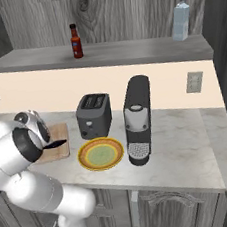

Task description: Pick the fish from the plate and place it on the cutting board. Then pick the condiment bottle from the cabinet and place it next to the cutting board.

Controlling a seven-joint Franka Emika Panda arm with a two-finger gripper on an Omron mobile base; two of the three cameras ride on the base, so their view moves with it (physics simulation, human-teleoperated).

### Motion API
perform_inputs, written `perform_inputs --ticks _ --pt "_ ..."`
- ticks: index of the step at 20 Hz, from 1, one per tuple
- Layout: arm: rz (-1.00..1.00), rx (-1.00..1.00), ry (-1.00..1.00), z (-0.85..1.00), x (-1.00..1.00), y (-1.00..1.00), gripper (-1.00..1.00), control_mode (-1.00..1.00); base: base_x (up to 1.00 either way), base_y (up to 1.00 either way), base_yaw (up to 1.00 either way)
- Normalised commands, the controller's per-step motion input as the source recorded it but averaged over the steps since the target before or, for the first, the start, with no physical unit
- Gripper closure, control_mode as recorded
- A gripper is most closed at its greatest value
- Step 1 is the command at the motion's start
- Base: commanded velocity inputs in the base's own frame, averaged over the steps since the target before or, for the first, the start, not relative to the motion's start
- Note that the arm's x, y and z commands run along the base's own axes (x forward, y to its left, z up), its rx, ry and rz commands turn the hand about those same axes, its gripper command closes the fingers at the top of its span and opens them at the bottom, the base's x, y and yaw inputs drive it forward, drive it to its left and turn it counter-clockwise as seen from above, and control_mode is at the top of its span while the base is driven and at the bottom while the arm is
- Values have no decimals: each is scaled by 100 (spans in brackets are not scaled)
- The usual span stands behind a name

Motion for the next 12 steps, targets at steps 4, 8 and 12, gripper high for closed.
perform_inputs --ticks 4,8,12 --pt "-4 14 0 40 -31 -10 -100 -100 0 0 0" --pt "-3 23 0 33 -35 -7 -100 -100 0 0 0" --pt "-4 28 0 38 -31 -12 -100 -100 0 0 0"
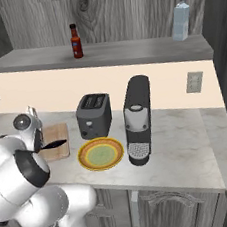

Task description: Pick the fish from the plate and place it on the cutting board. Then pick the condiment bottle from the cabinet and place it next to the cutting board.

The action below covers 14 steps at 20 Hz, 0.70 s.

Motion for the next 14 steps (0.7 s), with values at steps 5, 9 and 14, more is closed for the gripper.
perform_inputs --ticks 5,9,14 --pt "-5 24 0 44 -29 -13 -100 -100 0 0 0" --pt "-8 24 0 44 -32 -15 -100 -100 0 0 0" --pt "-8 25 0 43 -36 -17 -100 -100 0 0 0"
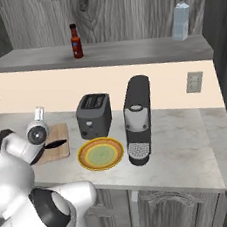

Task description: Pick the fish from the plate and place it on the cutting board. Then pick the condiment bottle from the cabinet and place it next to the cutting board.

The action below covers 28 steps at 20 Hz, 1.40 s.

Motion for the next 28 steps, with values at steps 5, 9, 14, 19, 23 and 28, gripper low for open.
perform_inputs --ticks 5,9,14,19,23,28 --pt "-8 27 0 39 -37 -18 -100 -100 0 0 0" --pt "-9 32 1 33 -37 -25 -100 -100 0 0 0" --pt "-8 35 6 26 -26 -28 -100 -100 0 0 0" --pt "-6 37 9 21 -10 -26 -100 -100 0 0 0" --pt "-4 37 11 9 0 -17 -100 -100 0 0 0" --pt "0 35 8 6 10 -23 -100 -100 0 0 0"
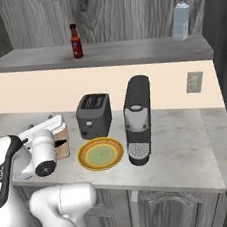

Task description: Pick the fish from the plate and place it on the cutting board. Then pick the condiment bottle from the cabinet and place it next to the cutting board.

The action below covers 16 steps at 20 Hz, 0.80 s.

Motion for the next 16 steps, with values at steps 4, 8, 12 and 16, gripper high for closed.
perform_inputs --ticks 4,8,12,16 --pt "0 26 4 2 2 -29 -100 -100 0 0 0" --pt "-1 12 0 11 0 -20 -100 -100 0 0 0" --pt "-3 1 0 20 -6 -16 -100 -100 0 0 0" --pt "-2 0 0 44 -5 -13 -100 -100 0 0 0"
